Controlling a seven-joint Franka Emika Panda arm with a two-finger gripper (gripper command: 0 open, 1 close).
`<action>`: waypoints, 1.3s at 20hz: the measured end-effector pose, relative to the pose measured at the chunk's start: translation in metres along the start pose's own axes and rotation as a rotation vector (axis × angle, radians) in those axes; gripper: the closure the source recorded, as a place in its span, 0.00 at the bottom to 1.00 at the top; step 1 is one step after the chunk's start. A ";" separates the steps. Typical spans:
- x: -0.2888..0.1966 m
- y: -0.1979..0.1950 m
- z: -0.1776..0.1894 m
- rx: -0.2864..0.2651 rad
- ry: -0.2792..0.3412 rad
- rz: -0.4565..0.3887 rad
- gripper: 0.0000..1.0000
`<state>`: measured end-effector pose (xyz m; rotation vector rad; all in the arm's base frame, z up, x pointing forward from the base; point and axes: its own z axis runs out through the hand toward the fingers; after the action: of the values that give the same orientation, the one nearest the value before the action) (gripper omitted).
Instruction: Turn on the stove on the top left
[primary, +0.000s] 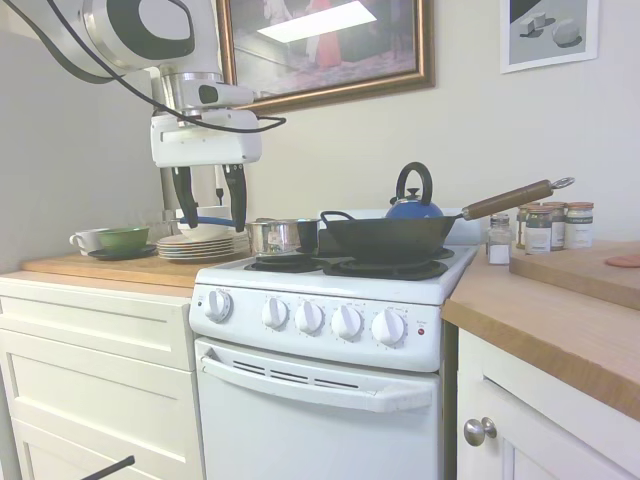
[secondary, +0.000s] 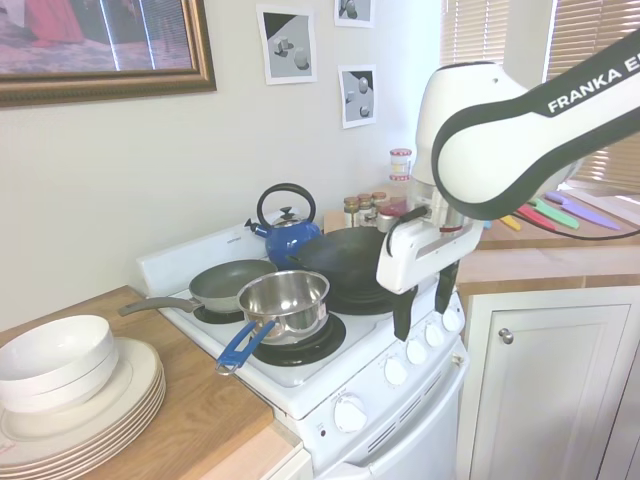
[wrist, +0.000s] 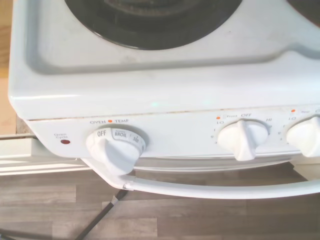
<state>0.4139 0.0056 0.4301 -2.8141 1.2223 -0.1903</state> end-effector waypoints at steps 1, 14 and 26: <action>0.000 0.000 0.000 -0.001 0.000 -0.001 0.00; 0.043 0.018 0.057 -0.053 -0.026 -0.025 1.00; 0.076 0.027 0.085 -0.096 -0.005 -0.023 1.00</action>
<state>0.4577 -0.0667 0.3498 -2.9092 1.2307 -0.1285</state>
